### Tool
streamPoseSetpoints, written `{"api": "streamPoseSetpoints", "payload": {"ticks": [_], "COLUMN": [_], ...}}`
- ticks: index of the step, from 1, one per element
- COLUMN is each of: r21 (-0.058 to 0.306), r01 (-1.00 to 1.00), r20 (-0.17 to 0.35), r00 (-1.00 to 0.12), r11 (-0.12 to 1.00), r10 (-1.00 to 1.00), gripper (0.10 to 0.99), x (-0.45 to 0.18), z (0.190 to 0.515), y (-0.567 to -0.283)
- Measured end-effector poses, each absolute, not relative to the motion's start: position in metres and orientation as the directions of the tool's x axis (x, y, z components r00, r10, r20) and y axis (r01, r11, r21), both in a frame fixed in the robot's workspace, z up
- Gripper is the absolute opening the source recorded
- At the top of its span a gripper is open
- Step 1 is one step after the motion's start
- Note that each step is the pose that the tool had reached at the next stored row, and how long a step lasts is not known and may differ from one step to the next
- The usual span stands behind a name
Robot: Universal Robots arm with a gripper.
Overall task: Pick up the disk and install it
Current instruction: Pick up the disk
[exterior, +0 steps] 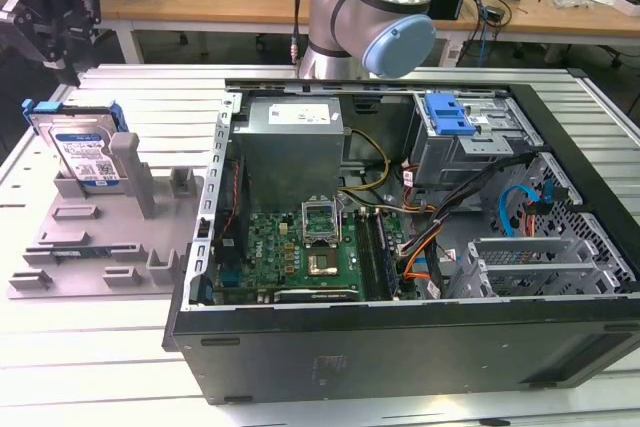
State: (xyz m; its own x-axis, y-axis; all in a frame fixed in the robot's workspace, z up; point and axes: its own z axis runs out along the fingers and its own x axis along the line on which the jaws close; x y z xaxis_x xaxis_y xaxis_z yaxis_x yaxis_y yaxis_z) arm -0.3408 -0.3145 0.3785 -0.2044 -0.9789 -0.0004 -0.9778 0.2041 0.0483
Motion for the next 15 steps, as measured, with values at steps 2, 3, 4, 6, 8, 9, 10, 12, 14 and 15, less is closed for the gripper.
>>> {"api": "streamPoseSetpoints", "payload": {"ticks": [2,3,4,6,8,9,10,12,14,15], "r21": [0.048,0.048,0.048,0.048,0.048,0.048,0.048,0.040,0.028,0.026], "r01": [-0.987,-0.990,-0.993,-0.996,-0.996,-0.996,-0.996,-0.997,-0.998,-0.998], "r20": [0.000,0.000,0.000,0.000,0.000,0.000,0.000,-0.001,-0.001,-0.001], "r00": [-0.153,-0.133,-0.110,-0.080,-0.073,-0.073,-0.072,-0.070,-0.062,-0.058], "r11": [0.153,0.133,0.110,0.080,0.073,0.073,0.072,0.070,0.062,0.058], "r10": [-0.988,-0.991,-0.994,-0.997,-0.997,-0.997,-0.997,-0.998,-0.998,-0.998], "gripper": [0.482,0.482,0.482,0.482,0.482,0.482,0.482,0.482,0.482,0.482], "x": [-0.3408,-0.3408,-0.3408,-0.3408,-0.3408,-0.3408,-0.3408,-0.3408,-0.3408,-0.3409], "z": [0.3785,0.3785,0.3785,0.3786,0.3786,0.3785,0.3785,0.3783,0.3777,0.3774], "y": [-0.3142,-0.3140,-0.3139,-0.3137,-0.3137,-0.3137,-0.3137,-0.3126,-0.3109,-0.3100]}}
